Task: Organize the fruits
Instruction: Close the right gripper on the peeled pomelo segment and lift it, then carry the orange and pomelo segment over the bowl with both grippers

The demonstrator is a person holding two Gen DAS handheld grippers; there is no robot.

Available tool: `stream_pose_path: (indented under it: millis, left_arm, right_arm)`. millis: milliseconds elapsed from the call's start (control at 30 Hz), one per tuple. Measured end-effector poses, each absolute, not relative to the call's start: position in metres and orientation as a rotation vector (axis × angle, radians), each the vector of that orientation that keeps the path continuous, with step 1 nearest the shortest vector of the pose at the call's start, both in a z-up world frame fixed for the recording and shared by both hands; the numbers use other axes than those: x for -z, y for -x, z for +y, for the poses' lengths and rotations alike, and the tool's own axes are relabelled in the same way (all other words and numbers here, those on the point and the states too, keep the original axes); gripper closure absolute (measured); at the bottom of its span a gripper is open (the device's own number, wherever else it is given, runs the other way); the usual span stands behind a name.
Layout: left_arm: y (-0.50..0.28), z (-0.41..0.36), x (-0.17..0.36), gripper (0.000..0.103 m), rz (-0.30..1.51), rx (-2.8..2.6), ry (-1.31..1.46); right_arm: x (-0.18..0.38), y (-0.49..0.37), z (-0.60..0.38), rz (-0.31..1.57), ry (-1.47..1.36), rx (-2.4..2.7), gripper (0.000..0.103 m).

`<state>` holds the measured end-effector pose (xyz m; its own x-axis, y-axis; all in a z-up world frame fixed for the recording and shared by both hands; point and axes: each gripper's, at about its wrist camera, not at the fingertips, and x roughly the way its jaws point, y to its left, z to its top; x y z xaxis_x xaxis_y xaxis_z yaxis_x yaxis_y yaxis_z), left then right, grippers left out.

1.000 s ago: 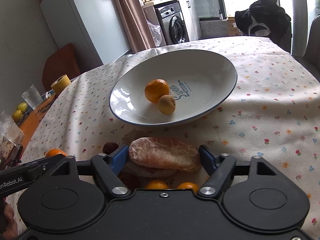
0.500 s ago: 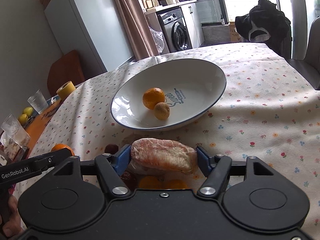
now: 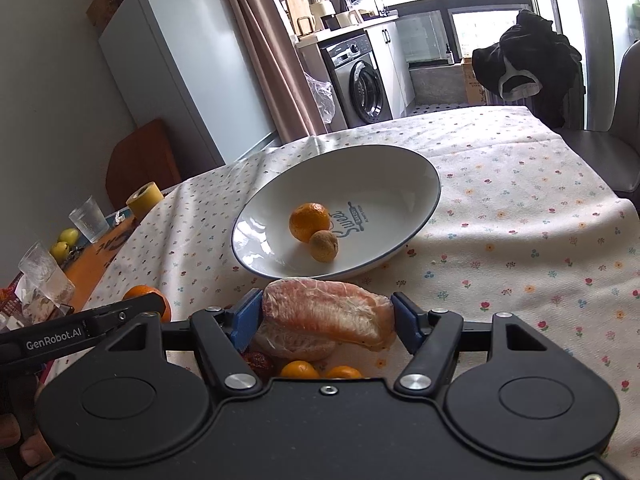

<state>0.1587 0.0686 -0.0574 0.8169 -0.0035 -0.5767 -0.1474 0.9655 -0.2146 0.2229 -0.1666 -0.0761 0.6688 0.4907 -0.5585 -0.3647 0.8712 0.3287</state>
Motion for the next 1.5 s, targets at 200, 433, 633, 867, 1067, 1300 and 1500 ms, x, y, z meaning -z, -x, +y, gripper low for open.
stream_pose_path:
  millis: [200, 433, 633, 867, 1067, 1300, 1500]
  left_arm:
    - [-0.168, 0.065, 0.052, 0.063, 0.596, -0.070, 0.253]
    - [-0.181, 0.061, 0.051, 0.063, 0.603, -0.063, 0.245]
    - [-0.185, 0.061, 0.056, 0.063, 0.610, -0.065, 0.253]
    - [-0.186, 0.061, 0.060, 0.063, 0.619, -0.066, 0.257]
    - [-0.190, 0.055, 0.056, 0.063, 0.610, -0.054, 0.242]
    - [-0.199, 0.047, 0.051, 0.063, 0.601, -0.040, 0.215]
    - [-0.213, 0.041, 0.050, 0.063, 0.605, -0.025, 0.199]
  right_arm:
    - [0.070, -0.232, -0.170, 0.693, -0.192, -0.486, 0.085]
    - [0.075, -0.241, -0.174, 0.690, -0.199, -0.493, 0.079]
    - [0.091, -0.243, -0.174, 0.727, -0.185, -0.490, 0.074]
    - [0.096, -0.244, -0.179, 0.727, -0.206, -0.495, 0.087]
    - [0.084, -0.241, -0.183, 0.691, -0.211, -0.515, 0.088]
    - [0.074, -0.248, -0.187, 0.659, -0.218, -0.510, 0.088]
    - [0.066, -0.259, -0.191, 0.638, -0.225, -0.496, 0.087]
